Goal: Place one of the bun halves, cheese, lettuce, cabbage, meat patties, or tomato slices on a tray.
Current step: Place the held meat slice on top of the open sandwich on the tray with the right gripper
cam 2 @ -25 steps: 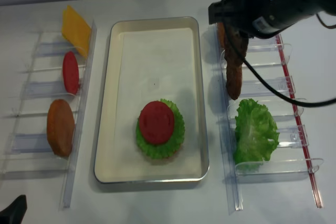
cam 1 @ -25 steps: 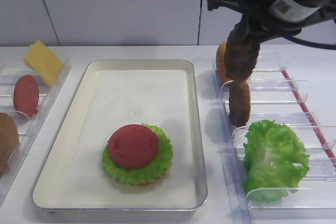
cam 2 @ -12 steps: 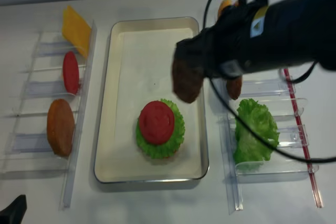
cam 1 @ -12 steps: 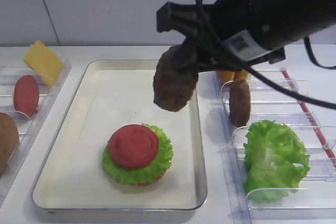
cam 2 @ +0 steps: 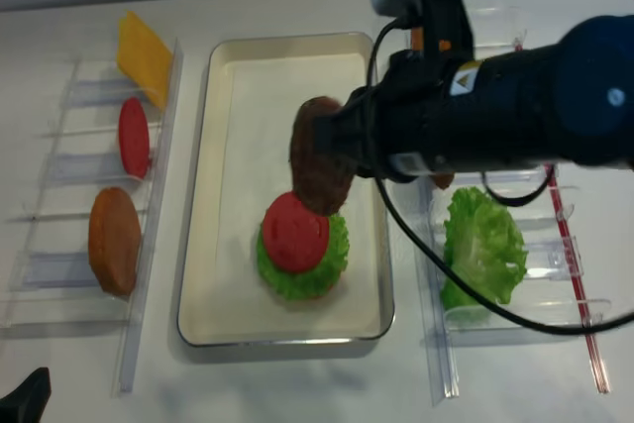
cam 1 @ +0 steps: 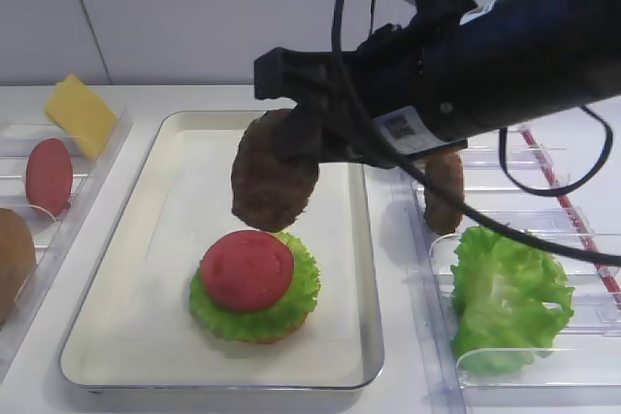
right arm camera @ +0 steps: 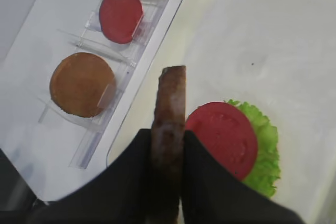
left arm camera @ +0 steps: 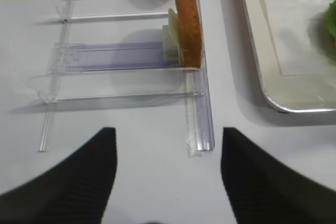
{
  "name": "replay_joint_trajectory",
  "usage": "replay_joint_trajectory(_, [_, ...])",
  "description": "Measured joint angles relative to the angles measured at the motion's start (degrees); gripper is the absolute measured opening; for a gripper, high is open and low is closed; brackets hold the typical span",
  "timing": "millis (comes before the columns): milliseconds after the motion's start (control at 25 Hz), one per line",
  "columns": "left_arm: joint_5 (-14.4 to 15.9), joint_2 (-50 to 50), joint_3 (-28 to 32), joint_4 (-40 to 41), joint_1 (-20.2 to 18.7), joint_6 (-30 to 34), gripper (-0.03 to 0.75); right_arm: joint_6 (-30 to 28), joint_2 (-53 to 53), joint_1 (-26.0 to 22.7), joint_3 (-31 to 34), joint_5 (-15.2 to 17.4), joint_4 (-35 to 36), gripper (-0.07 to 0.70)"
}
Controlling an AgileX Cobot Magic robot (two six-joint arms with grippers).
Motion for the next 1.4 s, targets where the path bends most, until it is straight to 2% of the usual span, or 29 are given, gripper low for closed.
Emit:
replay_joint_trajectory(160, [0.0,0.0,0.0,0.0,0.0,0.0,0.430,-15.9,3.8,-4.3,0.0,6.9,16.9,0.169])
replay_joint_trajectory(240, [0.0,0.0,0.0,0.0,0.0,0.0,0.430,-21.4,5.5,-7.1,0.0,10.4,23.2,0.169])
replay_joint_trajectory(400, [0.0,0.0,0.0,0.0,0.0,0.0,0.430,-28.8,8.4,-11.0,0.0,17.6,29.1,0.169])
replay_joint_trajectory(600, [0.0,0.0,0.0,0.0,0.0,0.0,0.430,-36.7,14.0,-14.3,0.0,28.7,32.5,0.169])
replay_joint_trajectory(760, [0.0,0.0,0.0,0.0,0.0,0.0,0.430,-41.3,18.5,-14.6,-0.6,34.4,35.8,0.169])
replay_joint_trajectory(920, [0.0,0.0,0.0,0.0,0.0,0.0,0.430,-43.1,22.4,-14.9,-2.6,36.7,36.9,0.169])
replay_joint_trajectory(1400, [0.0,0.0,0.0,0.0,0.0,0.0,0.430,-43.7,28.3,-16.2,-3.4,36.6,39.1,0.169])
